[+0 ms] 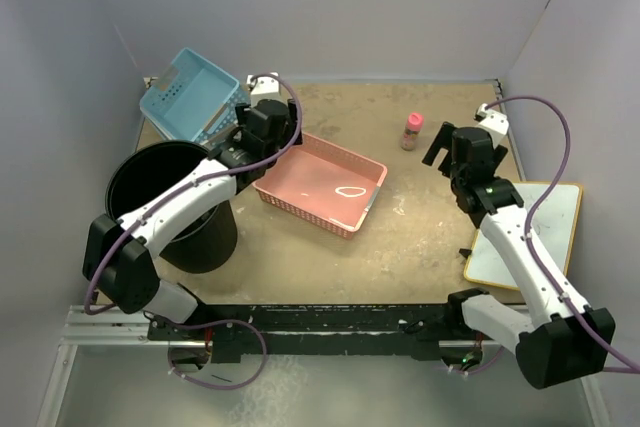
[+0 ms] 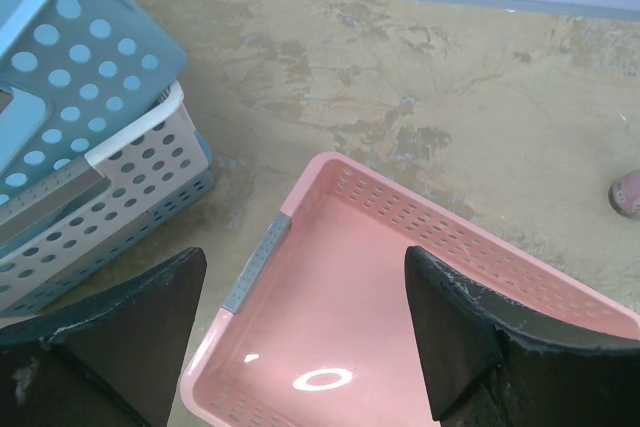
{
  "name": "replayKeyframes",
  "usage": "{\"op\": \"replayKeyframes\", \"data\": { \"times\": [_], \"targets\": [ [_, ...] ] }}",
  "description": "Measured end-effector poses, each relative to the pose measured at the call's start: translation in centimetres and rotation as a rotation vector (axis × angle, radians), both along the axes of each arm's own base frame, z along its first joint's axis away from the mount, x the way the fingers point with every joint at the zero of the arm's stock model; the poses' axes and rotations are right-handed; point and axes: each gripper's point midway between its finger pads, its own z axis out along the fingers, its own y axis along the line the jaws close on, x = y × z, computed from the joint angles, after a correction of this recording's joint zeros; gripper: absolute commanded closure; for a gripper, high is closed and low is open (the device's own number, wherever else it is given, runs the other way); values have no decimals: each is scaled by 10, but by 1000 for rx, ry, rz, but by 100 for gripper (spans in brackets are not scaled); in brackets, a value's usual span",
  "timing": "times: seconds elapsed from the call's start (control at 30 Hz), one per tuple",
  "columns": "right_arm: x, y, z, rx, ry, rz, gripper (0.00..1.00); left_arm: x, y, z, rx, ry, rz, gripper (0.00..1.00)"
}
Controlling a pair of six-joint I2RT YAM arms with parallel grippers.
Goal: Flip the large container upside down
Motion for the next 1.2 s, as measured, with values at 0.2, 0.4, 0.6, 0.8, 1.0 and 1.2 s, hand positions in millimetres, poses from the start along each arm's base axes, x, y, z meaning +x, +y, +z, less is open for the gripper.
{"op": "replayKeyframes", "data": {
  "times": [0.2,0.4,0.6,0.8,1.0,1.2],
  "targets": [
    [6,-4,-14,-35,47,-20,0,-4,14,3,1,-35,56,26],
    [22,-10,-15,-134,108,-18,0,-5,32,-1,34,-49,147,25],
    [26,-2,-4,-106,99,24,0,-14,19,-31,36,8,41,25],
    [19,30,-2,41,62,148,0,-36,-7,-64,64,91,-116,25],
    [-4,93,-60,223,200,265,0,-48,-27,-67,36,112,-205,25],
    [-29,145,-110,286,358,375,0,-51,-31,-67,17,120,-228,25]
  ]
}}
